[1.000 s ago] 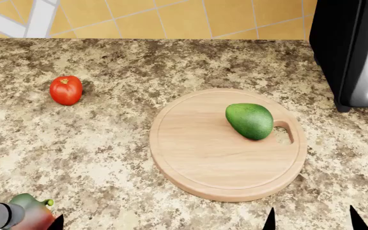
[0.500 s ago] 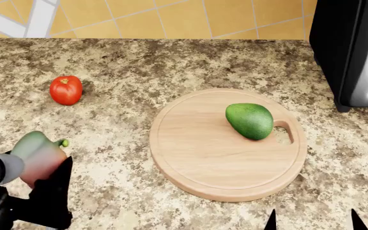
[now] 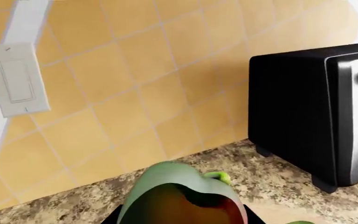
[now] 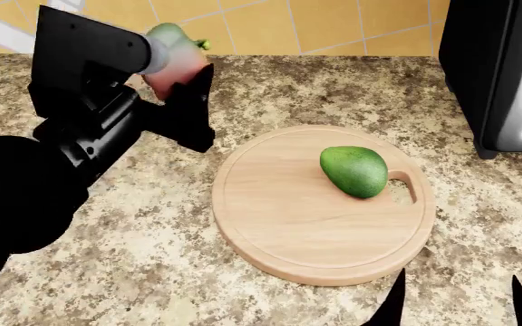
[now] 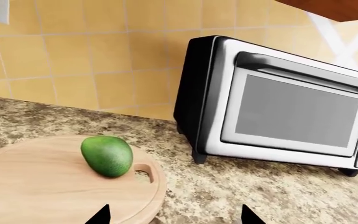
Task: Place the avocado, onion, tomato and bell pepper on the cutting board.
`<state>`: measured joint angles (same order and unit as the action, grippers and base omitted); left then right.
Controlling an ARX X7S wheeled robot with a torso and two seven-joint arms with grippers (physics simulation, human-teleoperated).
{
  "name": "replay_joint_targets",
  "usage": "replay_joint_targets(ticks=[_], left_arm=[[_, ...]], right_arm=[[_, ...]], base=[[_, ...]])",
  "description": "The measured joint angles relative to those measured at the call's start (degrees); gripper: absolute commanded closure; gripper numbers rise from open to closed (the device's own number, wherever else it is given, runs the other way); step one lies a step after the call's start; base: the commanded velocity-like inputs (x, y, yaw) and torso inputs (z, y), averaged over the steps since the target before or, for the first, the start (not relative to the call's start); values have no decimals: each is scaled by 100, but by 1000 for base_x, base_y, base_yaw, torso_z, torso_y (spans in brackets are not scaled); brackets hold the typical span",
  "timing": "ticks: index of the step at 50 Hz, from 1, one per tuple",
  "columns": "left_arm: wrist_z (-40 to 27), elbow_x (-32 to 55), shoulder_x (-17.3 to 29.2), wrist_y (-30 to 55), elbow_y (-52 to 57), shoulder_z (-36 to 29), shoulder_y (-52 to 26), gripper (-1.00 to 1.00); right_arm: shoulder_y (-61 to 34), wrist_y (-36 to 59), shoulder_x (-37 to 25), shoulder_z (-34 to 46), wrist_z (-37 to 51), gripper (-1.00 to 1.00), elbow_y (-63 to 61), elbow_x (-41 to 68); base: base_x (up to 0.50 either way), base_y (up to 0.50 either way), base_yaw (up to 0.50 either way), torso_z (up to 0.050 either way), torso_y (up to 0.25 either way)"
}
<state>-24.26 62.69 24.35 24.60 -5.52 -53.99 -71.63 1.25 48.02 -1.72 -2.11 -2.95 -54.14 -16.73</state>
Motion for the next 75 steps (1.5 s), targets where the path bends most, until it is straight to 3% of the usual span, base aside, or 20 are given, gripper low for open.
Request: replay_joint_targets(ticks=[8, 17, 29, 47, 48, 66, 70, 75], left_arm=[[1061, -557, -1226, -586, -2566, -385, -595, 100], [1381, 300, -1943, -1360, -3998, -1932, -976, 100], [1410, 872, -2288, -1834, -4450, -3055, -918, 100], [1420, 910, -2408, -1954, -4553, -3442, -530, 100], [1423, 911, -2410, -1954, -4551, -3449, -518, -100], [1488, 1087, -2417, -2020, -4403, -3463, -557, -100], [1334, 1198, -2171, -2016, -3805, -3363, -737, -100], [880, 1369, -1520, -2009, -2445, -3145, -1030, -100]], right_arm=[[66, -180, -54, -80, 260, -100, 143, 188], [309, -271, -103, -217, 450, -100, 73, 379], [626, -385, -164, -397, 607, -100, -18, 623], [809, -403, -249, -392, 811, -100, -50, 824], [816, -401, -254, -389, 821, -100, -54, 833], [828, -309, -372, -319, 984, -100, -92, 979], [801, -277, -404, -307, 1006, -100, -100, 1011], [769, -235, -442, -290, 1035, -100, -121, 1040]], base=[[0, 0, 0, 0, 0], [0, 0, 0, 0, 1], [0, 0, 0, 0, 0], [0, 0, 0, 0, 1], [0, 0, 0, 0, 0], [0, 0, 0, 0, 0], [0, 0, 0, 0, 0], [0, 0, 0, 0, 0]])
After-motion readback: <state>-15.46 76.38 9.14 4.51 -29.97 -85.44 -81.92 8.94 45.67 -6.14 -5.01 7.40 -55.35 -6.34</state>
